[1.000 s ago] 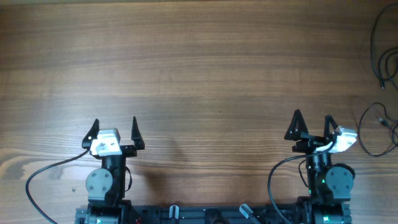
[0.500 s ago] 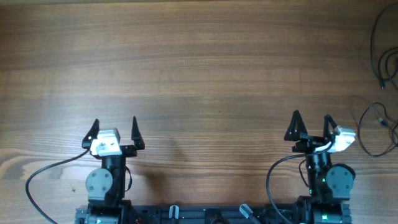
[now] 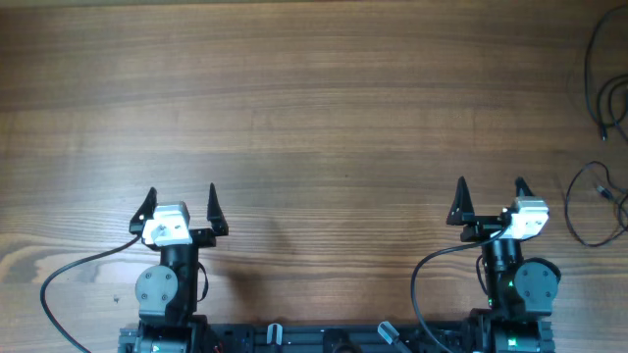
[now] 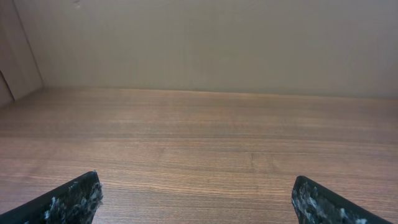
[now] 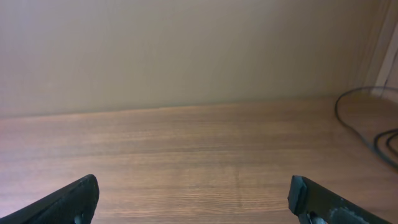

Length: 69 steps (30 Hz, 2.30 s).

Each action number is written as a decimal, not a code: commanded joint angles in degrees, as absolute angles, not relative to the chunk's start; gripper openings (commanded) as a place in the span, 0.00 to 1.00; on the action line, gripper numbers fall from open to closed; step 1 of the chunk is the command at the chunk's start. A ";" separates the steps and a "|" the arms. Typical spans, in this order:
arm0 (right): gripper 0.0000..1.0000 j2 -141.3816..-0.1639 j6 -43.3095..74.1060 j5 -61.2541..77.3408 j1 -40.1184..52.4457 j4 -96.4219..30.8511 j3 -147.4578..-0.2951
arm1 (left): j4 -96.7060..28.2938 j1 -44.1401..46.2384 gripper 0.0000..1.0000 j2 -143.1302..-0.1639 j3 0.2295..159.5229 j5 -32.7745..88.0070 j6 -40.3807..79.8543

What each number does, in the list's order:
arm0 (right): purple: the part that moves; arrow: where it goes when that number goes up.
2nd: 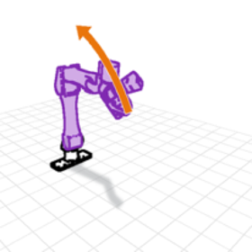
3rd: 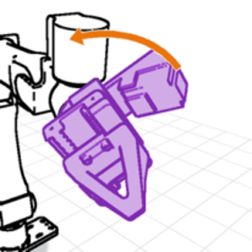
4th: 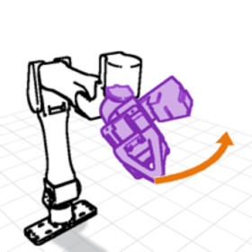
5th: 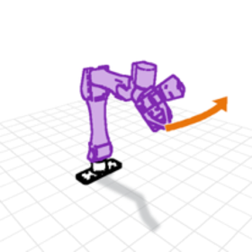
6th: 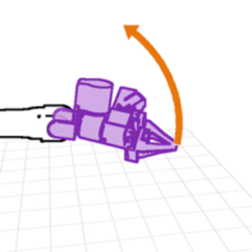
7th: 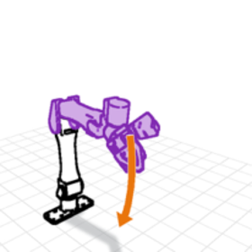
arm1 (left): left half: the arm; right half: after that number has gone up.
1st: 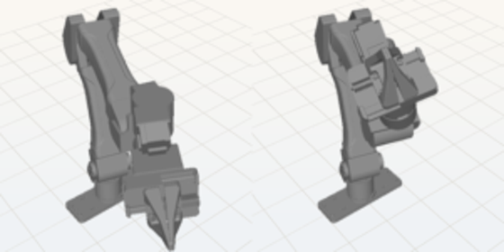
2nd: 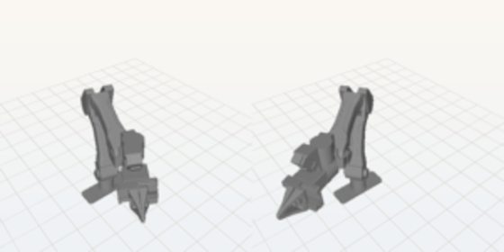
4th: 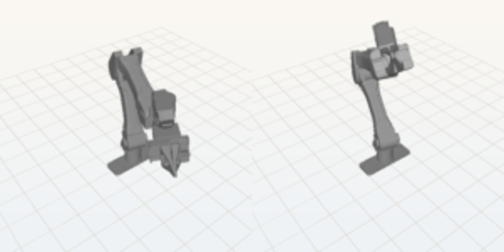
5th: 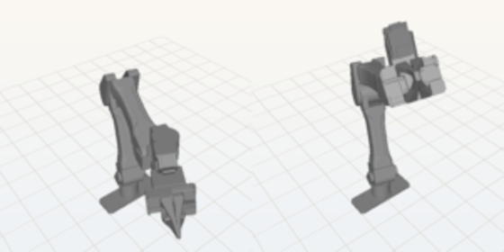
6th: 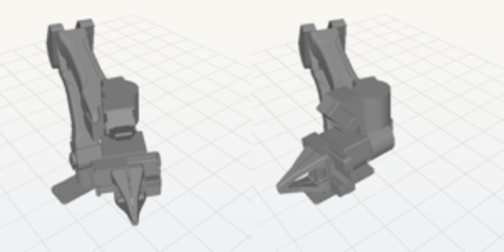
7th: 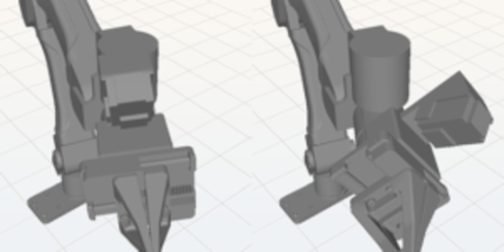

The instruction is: Untangle cables

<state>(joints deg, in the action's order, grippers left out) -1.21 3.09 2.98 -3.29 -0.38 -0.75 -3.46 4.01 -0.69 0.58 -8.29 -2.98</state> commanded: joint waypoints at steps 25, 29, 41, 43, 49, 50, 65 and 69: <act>1.00 -0.16 -5.56 3.55 -3.57 -0.03 -0.30 | -3.51 3.73 1.00 -0.16 0.34 -8.23 -4.08; 1.00 -0.16 -5.37 3.57 -3.57 -0.01 -0.30 | -3.51 3.73 1.00 -0.16 0.34 -8.23 -4.08; 1.00 -0.19 -4.36 3.53 -3.57 0.01 -0.30 | -3.51 3.73 1.00 -0.16 0.34 -8.23 -4.08; 1.00 -0.21 -4.36 3.53 -3.57 0.01 -0.30 | -3.51 3.73 1.00 -0.16 0.34 -8.23 -4.08; 1.00 -0.21 -4.36 3.53 -3.57 0.01 -0.32 | -3.51 3.73 1.00 -0.16 0.34 -8.23 -4.08; 1.00 -0.21 -4.36 3.53 -3.57 0.03 -0.30 | -3.51 3.73 1.00 -0.16 0.34 -8.23 -4.08; 1.00 -0.21 -4.36 3.53 -3.57 0.01 -0.30 | -3.51 3.73 1.00 -0.16 0.34 -8.23 -4.08; 1.00 -0.21 -4.36 3.53 -3.57 0.01 -0.30 | -3.51 3.73 1.00 -0.16 0.34 -8.23 -4.08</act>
<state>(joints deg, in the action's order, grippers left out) -1.21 -4.80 2.98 -3.29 -0.38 -0.75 -3.46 4.01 -0.69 0.58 -8.29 -2.98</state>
